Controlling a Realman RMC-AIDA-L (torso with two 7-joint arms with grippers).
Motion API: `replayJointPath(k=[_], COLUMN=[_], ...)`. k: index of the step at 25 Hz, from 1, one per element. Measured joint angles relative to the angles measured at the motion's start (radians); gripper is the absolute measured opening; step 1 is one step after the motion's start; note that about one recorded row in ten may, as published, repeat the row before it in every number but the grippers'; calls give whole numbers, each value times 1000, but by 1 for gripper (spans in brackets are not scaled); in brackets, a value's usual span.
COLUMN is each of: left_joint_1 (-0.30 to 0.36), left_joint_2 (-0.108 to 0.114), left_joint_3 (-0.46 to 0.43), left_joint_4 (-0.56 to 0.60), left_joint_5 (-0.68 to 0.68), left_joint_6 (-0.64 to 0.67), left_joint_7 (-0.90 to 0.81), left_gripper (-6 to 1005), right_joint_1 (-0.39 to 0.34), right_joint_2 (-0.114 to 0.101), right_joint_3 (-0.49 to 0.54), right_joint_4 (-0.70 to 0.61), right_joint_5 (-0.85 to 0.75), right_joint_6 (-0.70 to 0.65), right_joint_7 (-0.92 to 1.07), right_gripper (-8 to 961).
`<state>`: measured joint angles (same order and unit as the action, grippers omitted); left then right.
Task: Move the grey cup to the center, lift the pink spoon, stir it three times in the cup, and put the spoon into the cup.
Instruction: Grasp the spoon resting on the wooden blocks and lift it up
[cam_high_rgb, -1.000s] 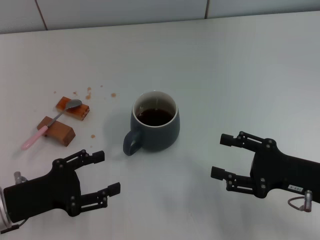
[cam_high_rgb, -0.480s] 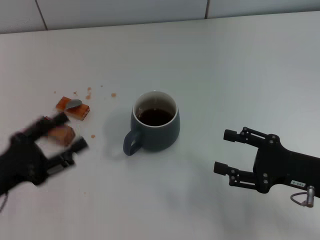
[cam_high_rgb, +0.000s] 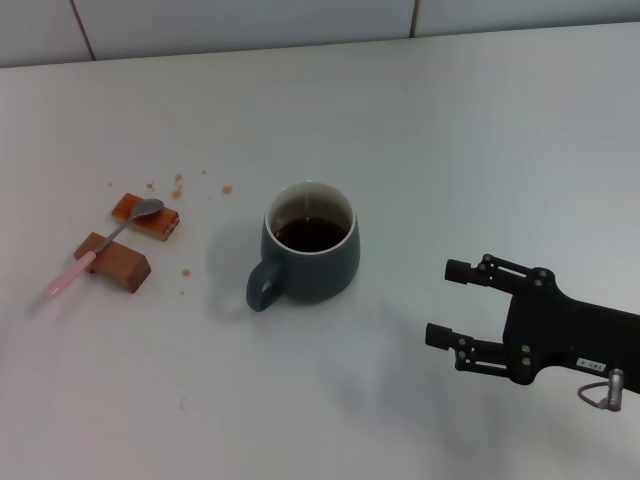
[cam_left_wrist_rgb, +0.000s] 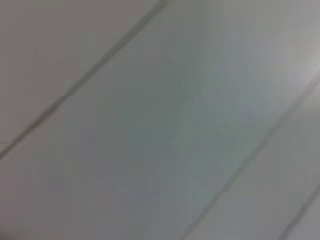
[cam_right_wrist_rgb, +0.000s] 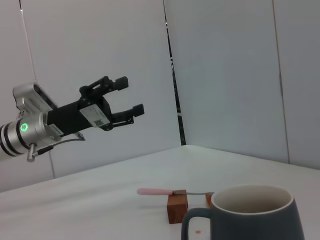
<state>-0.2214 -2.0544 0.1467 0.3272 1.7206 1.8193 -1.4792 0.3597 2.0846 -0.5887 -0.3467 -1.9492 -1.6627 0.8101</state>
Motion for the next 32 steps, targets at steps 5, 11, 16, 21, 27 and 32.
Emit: replayJointPath(k=[5,11,16,21,27,32], left_joint_1=[6,16,20,40,48,48], left_joint_2=[5,9,9,3,-2,-2], left_joint_3=[-28,-23,-22,-20,-15,-15], left_joint_4=[-2,-2,-2,-2,-2,-5], left_joint_5=[3,17,20,67,90,97], left_joint_6=[-58,-197,-216,-274,-314,-318], left_joint_7=[-88,-230,-258,-366,-390,-394], left_gripper=[856,856,857,850,850,850], right_joint_1=[2,8,9,13,18,19], right_joint_2=[0,1,2,2,2,2], right_joint_3=[-1,-17,-24,-25,-25,-25], right_joint_4=[0,0,0,-3,-3,-3], right_joint_5=[-8,-13,-13,-13,-13,-13], right_joint_6=[3,13,19,21,24,25], right_joint_7=[11,26,27,39,41,41], right_gripper=[795,795,795,795,795,795])
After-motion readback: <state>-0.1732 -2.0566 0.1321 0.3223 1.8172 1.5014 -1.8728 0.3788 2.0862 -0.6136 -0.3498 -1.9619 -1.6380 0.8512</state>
